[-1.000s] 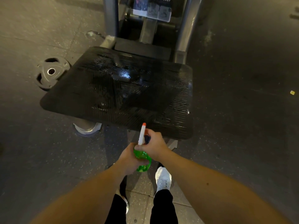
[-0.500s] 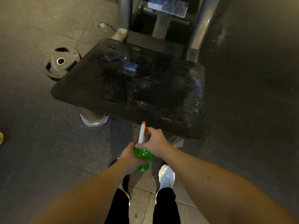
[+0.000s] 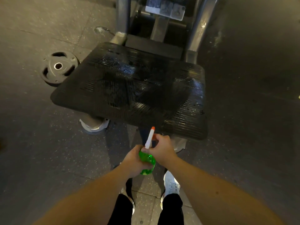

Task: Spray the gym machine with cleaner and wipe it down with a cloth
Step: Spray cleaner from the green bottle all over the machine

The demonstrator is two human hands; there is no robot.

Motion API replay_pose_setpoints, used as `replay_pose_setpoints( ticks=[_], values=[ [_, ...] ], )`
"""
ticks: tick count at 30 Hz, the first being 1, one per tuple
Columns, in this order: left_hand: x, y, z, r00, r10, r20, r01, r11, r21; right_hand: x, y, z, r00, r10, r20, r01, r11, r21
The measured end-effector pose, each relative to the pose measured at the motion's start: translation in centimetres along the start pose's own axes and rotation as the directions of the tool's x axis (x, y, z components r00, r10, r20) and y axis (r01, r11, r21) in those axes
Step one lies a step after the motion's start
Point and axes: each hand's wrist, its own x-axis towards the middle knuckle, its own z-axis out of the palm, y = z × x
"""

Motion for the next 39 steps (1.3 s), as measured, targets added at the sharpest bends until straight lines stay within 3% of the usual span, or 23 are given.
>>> replay_pose_setpoints(
  ticks=[7, 11, 18, 25, 32, 39],
  values=[
    [1.2, -1.5, 3.5, 0.995, 0.096, 0.029, -0.099, 0.991, 0.093, -0.9, 4.6, 0.3, 0.995, 0.066, -0.068, -0.058, 0.992, 0.109],
    [1.1, -1.1, 6.8, 0.996, 0.094, 0.002, -0.094, 0.995, 0.029, -1.4, 6.7, -0.6, 0.995, 0.057, -0.087, -0.049, 0.995, 0.086],
    [-0.5, 2.1, 14.5, 0.993, 0.114, -0.044, -0.115, 0.993, -0.028, -4.6, 11.4, -6.8, 0.995, 0.072, -0.062, -0.067, 0.995, 0.08],
    [-1.1, 4.3, 19.4, 0.992, 0.13, -0.003, -0.13, 0.991, -0.037, -6.2, 14.7, -11.0, 0.997, 0.078, 0.005, -0.078, 0.993, 0.085],
    [-2.5, 4.6, 18.8, 0.994, 0.102, -0.044, -0.103, 0.994, -0.023, -7.2, 13.3, -11.5, 0.999, 0.038, 0.008, -0.038, 0.998, 0.04],
    [-3.9, 3.4, 12.2, 0.991, 0.042, -0.13, -0.053, 0.995, -0.082, -5.8, 5.8, -8.3, 0.996, -0.066, 0.06, 0.071, 0.994, -0.087]
  ],
)
